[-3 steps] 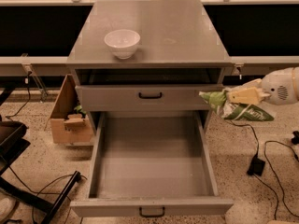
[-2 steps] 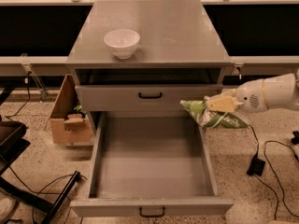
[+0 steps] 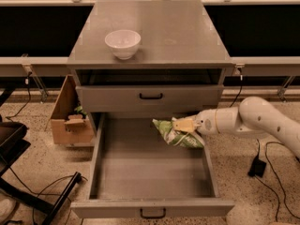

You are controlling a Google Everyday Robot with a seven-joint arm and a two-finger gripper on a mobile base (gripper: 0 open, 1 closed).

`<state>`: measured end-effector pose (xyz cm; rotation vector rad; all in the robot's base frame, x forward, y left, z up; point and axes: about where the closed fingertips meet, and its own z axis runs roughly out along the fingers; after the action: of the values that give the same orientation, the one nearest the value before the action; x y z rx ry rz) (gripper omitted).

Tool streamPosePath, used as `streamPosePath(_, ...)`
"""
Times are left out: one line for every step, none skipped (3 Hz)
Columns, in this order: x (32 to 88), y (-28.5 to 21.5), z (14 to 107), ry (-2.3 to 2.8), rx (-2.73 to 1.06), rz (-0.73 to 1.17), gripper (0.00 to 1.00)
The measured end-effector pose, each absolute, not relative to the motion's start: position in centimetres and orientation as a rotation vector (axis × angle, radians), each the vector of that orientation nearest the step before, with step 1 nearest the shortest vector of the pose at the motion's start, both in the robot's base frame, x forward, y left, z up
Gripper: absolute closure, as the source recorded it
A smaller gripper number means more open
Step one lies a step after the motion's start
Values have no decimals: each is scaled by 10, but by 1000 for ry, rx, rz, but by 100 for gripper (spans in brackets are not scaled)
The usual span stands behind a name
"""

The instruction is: Place green jalapeno chip bag into middle drawer

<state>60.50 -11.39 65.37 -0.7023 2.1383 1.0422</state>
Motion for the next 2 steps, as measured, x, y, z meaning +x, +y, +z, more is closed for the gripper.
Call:
streamPosePath(604, -94, 595, 2204, -675, 1023, 100)
streamPosePath(593, -81, 557, 2253, -631, 1000, 100)
